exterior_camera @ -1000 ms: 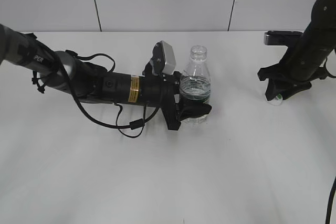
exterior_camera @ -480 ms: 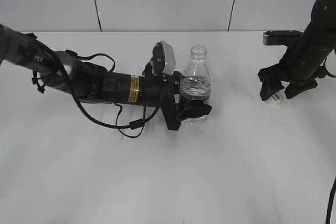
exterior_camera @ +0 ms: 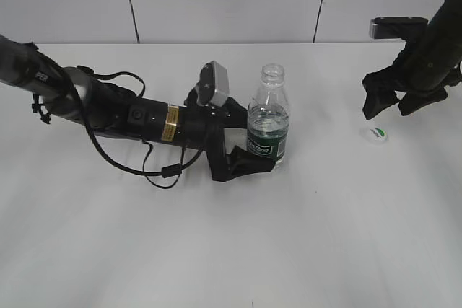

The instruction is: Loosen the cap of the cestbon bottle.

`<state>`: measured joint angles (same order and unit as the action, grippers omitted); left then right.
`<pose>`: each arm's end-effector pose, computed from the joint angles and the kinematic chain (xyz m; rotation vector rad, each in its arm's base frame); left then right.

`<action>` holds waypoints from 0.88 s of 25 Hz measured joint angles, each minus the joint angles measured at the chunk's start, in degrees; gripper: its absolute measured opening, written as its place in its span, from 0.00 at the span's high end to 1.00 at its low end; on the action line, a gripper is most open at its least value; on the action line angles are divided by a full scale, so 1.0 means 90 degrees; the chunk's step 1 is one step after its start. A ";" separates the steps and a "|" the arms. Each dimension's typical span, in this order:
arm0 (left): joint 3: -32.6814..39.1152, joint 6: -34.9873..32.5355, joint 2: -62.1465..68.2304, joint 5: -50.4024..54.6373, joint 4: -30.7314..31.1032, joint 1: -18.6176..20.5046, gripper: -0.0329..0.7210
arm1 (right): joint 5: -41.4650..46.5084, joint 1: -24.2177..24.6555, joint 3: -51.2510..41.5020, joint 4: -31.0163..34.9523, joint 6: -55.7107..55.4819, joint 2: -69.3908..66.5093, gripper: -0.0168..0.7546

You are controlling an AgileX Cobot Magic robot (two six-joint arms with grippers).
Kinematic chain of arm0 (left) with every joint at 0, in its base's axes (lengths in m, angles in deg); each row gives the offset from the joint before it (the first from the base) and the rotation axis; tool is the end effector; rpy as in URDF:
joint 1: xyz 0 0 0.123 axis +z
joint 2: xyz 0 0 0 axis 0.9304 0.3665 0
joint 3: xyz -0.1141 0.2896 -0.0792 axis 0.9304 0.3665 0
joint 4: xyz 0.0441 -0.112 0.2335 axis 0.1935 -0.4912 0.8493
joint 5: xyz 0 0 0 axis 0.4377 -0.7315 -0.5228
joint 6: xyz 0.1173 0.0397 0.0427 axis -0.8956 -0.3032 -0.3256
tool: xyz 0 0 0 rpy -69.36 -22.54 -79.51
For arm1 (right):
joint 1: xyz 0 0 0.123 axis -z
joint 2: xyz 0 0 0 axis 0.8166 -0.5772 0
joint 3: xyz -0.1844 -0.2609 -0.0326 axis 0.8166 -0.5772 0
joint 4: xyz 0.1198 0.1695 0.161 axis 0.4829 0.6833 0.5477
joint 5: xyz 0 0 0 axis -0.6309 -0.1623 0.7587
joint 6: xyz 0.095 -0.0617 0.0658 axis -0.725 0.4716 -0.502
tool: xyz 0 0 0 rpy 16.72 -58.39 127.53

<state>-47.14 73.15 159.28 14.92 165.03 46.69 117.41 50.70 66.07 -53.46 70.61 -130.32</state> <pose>0.4106 -0.2825 0.0587 1.4112 1.5473 -0.9829 0.4470 0.0503 0.1451 -0.4044 2.8462 0.1829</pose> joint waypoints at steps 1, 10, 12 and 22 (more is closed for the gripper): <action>0.0000 0.0140 0.0000 -0.0166 0.0159 0.0113 0.15 | 0.0045 0.0000 0.0000 0.0000 0.0013 0.0059 0.26; 0.0000 0.1161 -0.0478 -0.0699 0.1413 0.0893 0.18 | 0.0203 0.0000 0.0000 -0.0019 0.0082 0.0544 0.26; 0.0000 0.1350 -0.0674 -0.0572 0.1561 0.1001 0.18 | 0.0203 0.0000 0.0000 -0.0044 0.0084 0.0645 0.26; 0.0006 0.2693 -0.1838 0.1617 0.1870 0.1360 0.22 | -0.0264 0.0000 0.0000 -0.0362 0.0089 0.1196 0.26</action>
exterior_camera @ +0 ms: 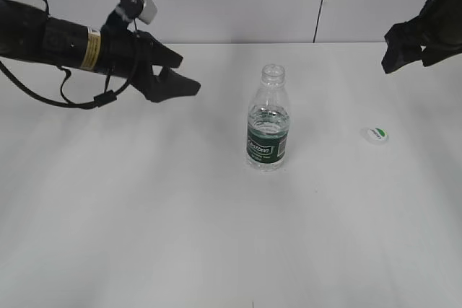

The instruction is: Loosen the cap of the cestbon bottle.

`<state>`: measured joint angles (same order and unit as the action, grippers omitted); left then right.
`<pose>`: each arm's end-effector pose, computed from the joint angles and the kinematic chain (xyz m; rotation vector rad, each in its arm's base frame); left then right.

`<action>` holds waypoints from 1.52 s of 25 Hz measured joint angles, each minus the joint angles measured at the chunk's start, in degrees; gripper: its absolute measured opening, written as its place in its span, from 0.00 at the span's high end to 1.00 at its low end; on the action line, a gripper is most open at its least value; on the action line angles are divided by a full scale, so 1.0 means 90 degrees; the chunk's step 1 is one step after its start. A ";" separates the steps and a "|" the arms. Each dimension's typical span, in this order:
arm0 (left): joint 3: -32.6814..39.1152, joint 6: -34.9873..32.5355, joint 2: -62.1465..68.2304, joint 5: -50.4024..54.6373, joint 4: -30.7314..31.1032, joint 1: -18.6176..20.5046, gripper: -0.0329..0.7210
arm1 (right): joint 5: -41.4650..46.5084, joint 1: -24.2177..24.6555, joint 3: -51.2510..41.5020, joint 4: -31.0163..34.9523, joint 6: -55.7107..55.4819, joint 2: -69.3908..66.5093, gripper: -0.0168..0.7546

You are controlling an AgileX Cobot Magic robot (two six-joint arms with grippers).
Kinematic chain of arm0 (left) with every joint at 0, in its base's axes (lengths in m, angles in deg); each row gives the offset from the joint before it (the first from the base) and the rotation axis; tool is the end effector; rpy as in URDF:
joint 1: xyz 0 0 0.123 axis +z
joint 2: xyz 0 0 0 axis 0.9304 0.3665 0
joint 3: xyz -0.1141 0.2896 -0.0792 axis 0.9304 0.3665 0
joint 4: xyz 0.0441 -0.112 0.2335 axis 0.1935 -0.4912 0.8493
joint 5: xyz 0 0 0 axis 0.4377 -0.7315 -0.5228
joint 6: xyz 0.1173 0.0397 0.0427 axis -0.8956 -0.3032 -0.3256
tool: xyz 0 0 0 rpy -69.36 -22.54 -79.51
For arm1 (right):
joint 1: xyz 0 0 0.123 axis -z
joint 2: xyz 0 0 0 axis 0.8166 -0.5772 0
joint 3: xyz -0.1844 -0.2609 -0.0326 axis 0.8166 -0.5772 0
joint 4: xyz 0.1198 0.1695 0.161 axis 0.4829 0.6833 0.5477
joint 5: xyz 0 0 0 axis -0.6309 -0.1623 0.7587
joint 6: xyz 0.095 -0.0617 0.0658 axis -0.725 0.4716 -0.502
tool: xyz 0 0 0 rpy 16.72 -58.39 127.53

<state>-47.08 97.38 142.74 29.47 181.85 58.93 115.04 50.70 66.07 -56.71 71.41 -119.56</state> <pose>0.4655 -0.1678 0.1612 1.1910 1.8501 -0.5972 0.4400 0.0441 0.2301 -0.4476 2.6189 0.0748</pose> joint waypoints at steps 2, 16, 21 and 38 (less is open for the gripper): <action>0.0000 0.0171 -0.0294 0.0689 -0.0099 0.0002 0.22 | -0.0243 0.0000 0.0000 -0.0064 0.0000 0.0185 0.26; 0.0011 0.0320 -0.0890 0.6205 -0.1377 0.0015 0.23 | -0.0735 0.0000 0.0000 -0.1260 0.0006 0.1010 0.26; 0.0013 -0.2058 -0.0895 0.8009 -0.3725 0.0022 0.23 | -0.0325 0.0000 0.0000 -0.2359 -0.0505 0.1105 0.26; 0.0019 -0.7391 -0.2445 1.1787 -0.9596 0.0085 0.23 | 0.2938 0.0002 0.0011 -0.1358 -0.0837 0.1598 0.26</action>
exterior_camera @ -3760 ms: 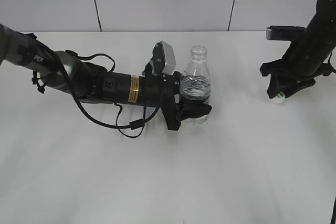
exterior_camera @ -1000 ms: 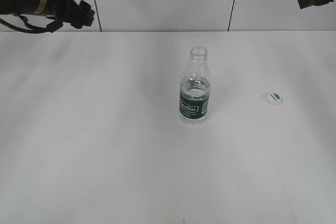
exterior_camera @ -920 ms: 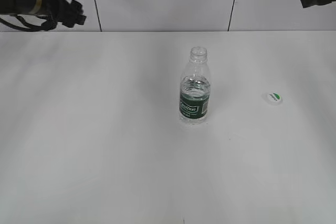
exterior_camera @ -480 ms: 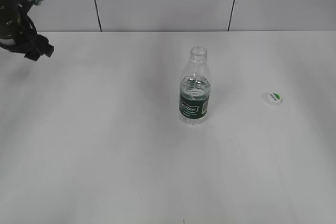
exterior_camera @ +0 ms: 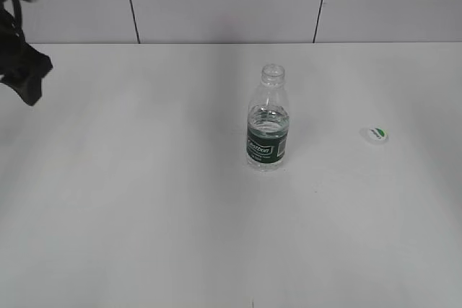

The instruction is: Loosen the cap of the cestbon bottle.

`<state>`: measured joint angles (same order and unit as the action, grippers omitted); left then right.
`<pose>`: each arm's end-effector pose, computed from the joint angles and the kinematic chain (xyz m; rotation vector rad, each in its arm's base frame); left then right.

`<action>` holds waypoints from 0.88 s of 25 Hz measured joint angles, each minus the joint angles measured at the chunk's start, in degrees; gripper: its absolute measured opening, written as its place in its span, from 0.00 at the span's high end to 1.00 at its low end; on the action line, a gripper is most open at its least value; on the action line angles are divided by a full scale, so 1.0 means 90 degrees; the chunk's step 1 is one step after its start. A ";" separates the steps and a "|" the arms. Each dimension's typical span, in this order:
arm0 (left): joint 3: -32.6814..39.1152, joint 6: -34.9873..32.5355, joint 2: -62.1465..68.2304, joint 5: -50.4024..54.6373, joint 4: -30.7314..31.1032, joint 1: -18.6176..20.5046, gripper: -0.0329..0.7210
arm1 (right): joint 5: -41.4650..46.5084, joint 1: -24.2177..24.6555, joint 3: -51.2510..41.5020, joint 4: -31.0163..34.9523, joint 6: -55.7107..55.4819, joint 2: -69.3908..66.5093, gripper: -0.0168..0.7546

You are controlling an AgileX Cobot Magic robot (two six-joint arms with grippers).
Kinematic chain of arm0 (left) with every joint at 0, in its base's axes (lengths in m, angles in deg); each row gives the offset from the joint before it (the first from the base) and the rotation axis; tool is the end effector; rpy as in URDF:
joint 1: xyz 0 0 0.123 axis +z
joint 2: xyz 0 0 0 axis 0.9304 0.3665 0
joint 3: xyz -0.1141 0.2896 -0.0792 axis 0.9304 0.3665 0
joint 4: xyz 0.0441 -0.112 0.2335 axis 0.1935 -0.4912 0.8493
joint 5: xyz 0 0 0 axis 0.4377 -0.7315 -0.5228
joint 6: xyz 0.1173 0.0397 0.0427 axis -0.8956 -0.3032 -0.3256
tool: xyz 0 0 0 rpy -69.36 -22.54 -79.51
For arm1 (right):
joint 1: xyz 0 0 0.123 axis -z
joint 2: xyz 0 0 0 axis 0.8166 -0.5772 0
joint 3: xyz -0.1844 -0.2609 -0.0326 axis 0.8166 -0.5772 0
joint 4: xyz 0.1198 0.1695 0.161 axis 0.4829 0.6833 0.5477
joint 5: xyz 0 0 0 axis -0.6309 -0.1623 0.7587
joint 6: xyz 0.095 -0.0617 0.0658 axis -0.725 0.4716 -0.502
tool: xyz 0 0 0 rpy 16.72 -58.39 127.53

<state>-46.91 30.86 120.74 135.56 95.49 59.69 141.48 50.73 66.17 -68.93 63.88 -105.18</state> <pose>0.3749 -0.0306 0.2550 0.3912 2.8913 0.3042 0.3486 0.0162 0.3081 -0.4390 2.8477 -0.1236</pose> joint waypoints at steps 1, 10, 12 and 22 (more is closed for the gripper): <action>0.0000 -0.0023 -0.0260 0.0085 -0.0022 0.0000 0.23 | 0.0009 0.0000 0.0000 0.0076 0.0013 0.0149 0.26; 0.0000 -0.0184 -0.2246 0.0721 -0.0922 0.0048 0.23 | 0.0060 0.0000 0.0000 0.0368 0.0176 0.1891 0.26; 0.0000 -0.0199 -0.2603 0.0750 -0.1094 0.0048 0.23 | 0.0060 0.0000 -0.0024 0.0497 0.0183 0.2218 0.26; 0.0928 -0.0212 -0.4124 0.0763 -0.1186 0.0048 0.23 | 0.0063 0.0000 -0.1629 0.0602 0.0195 0.3796 0.26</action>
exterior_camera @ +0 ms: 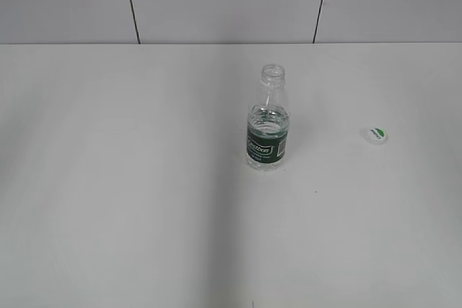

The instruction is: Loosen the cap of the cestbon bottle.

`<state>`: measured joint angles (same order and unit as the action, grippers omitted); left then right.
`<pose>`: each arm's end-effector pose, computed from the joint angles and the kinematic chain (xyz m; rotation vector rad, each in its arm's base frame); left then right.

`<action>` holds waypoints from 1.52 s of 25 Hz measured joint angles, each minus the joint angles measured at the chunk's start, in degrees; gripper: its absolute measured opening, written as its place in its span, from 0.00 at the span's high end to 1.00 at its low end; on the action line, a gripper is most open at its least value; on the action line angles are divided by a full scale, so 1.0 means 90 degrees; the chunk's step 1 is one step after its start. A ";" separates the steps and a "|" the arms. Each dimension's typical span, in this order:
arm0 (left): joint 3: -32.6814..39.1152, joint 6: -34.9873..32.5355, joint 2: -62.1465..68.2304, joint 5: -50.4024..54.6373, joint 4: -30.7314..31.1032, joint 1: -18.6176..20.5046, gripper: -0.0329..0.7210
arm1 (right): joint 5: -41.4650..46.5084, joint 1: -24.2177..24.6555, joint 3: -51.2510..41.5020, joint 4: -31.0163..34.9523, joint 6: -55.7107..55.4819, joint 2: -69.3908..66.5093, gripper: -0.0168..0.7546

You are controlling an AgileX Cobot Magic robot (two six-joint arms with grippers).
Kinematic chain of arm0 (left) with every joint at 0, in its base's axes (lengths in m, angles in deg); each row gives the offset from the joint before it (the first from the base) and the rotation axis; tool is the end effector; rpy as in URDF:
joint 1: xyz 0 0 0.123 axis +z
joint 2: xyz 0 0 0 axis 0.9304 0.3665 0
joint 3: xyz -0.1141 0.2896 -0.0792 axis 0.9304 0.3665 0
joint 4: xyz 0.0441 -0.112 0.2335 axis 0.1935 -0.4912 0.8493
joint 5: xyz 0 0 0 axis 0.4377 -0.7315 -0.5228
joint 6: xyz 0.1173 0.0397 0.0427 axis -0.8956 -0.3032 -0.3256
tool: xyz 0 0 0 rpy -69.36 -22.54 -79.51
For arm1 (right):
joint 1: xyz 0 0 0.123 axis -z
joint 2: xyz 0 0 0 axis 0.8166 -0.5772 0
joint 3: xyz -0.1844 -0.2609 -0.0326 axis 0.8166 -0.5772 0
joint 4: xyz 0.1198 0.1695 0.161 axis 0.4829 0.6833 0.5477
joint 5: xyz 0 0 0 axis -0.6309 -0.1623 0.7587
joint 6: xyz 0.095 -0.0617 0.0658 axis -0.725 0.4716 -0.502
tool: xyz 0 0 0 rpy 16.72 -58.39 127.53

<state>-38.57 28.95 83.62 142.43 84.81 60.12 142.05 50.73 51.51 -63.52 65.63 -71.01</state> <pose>0.2072 -0.0245 0.3938 0.2705 2.5471 0.0333 0.1871 0.0165 0.3884 -0.4048 2.5150 -0.0345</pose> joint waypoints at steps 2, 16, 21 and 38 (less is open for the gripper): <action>0.0459 0.0000 -0.0455 0.0007 0.0000 0.0000 0.23 | -0.0121 0.0000 -0.0502 0.0000 0.0000 0.0372 0.26; 0.3037 0.0000 -0.3904 0.0035 0.0006 0.0000 0.23 | -0.0741 0.0000 -0.2634 0.0005 -0.0436 0.2584 0.26; 0.3678 0.0000 -0.4844 0.0043 0.0006 0.0000 0.23 | -0.0667 0.0000 -0.3203 0.0005 -0.0479 0.3001 0.26; 0.4503 0.0005 -0.6169 -0.0884 -0.0406 0.0000 0.34 | -0.0728 0.0000 -0.4115 -0.0001 -0.0525 0.4742 0.26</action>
<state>1.96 29.00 28.10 134.47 81.16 60.12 135.49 50.73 14.48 -63.52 60.91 -28.34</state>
